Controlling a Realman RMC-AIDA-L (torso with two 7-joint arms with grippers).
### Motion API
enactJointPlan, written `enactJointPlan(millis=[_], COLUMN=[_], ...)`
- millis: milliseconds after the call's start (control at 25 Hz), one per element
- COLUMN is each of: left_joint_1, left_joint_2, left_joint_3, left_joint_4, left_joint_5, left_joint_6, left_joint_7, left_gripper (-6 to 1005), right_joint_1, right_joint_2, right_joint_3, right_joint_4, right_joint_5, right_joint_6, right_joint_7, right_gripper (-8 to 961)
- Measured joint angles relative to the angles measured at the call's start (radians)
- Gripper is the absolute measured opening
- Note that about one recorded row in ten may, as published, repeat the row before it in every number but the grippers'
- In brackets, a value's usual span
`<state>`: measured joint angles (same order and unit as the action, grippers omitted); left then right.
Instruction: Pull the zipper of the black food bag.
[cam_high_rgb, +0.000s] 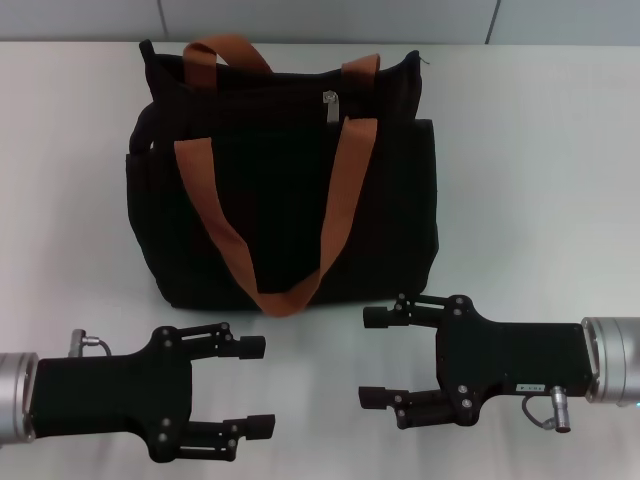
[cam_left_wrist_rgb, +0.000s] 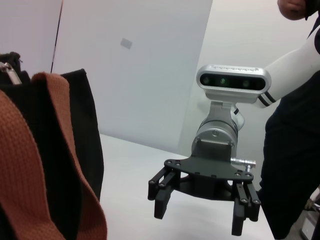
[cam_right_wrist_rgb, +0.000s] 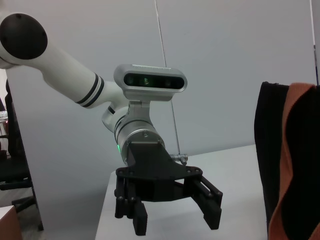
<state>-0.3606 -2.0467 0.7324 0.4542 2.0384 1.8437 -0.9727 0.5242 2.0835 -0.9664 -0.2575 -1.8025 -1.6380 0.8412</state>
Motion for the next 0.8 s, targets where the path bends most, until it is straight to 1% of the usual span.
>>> enactJointPlan(millis=[320,800], left_joint_1=[0.002,0.002], left_joint_2=[0.007,0.008], left_joint_3=[-0.001,-0.001], left_joint_4=[0.000,0.000], left_joint_5=[-0.002,-0.004], left_joint_6=[0.010,0.011], left_joint_7=[0.001,0.002], left_gripper=[786,786], right_joint_1=[0.002,0.000], right_joint_2=[0.003,0.003], right_joint_3=[0.000,0.000], right_joint_4=[0.013,0.017], right_joint_5=[0.003,0.003], right_joint_6=[0.003,0.013], right_joint_7=[-0.007,-0.018], right_gripper=[801,801])
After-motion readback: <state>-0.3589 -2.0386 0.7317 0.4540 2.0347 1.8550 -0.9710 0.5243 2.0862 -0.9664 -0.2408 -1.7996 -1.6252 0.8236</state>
